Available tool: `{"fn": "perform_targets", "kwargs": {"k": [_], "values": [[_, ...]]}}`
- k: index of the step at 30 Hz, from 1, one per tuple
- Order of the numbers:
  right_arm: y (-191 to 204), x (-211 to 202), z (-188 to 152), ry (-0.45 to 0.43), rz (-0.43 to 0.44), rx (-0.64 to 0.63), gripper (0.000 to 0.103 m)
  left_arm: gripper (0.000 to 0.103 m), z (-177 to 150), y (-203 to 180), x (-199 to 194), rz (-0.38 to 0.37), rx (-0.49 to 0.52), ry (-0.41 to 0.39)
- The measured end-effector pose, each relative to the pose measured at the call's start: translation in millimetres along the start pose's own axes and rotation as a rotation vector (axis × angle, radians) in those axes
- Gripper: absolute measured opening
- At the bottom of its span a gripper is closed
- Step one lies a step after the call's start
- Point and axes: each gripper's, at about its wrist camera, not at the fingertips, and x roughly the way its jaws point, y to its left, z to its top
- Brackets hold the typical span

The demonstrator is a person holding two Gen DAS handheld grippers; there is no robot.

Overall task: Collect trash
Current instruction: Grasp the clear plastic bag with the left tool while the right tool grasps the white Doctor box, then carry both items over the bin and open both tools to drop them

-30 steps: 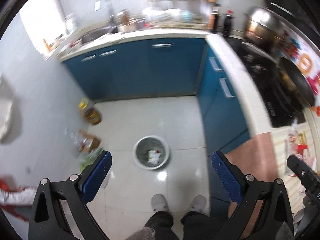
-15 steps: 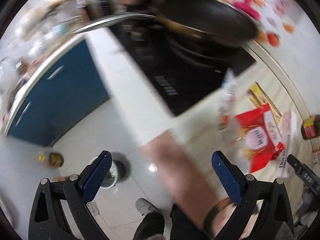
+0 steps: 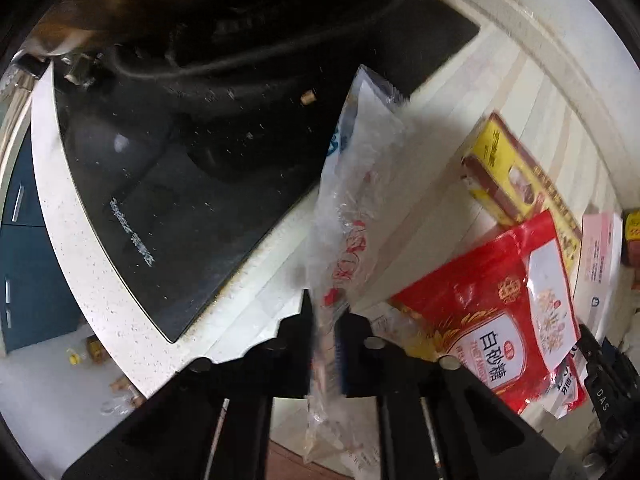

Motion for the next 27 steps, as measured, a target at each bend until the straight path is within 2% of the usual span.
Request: {"fn": "perform_targets", "kwargs": {"k": [4,7,14,19,22,27], "values": [[-11,-18,-4,-0.057,0.000,0.008,0.037,0.000,-19,8,-25,-0.025,-0.016,-0.061],[-16,-39,-5,-0.101,0.008,0.011,0.037,0.000,-41,17,-57,-0.040,-0.036,-0.135],[-5,-99,-24,-0.198,0.063,-0.013,0.037,0.000,-86,57,-118,-0.083,-0.080,-0.261],[35,-142,-59,-0.233,0.147,-0.086,0.037,0.000,-130,104,-151,-0.094,-0.128,-0.330],[74,-154,-86,-0.223,0.194,-0.162,0.037,0.000,-158,127,-151,-0.099,-0.183,-0.340],[154,-154,-139,-0.185,0.229,-0.319,0.037,0.000,-235,199,-137,-0.060,-0.338,-0.326]]}}
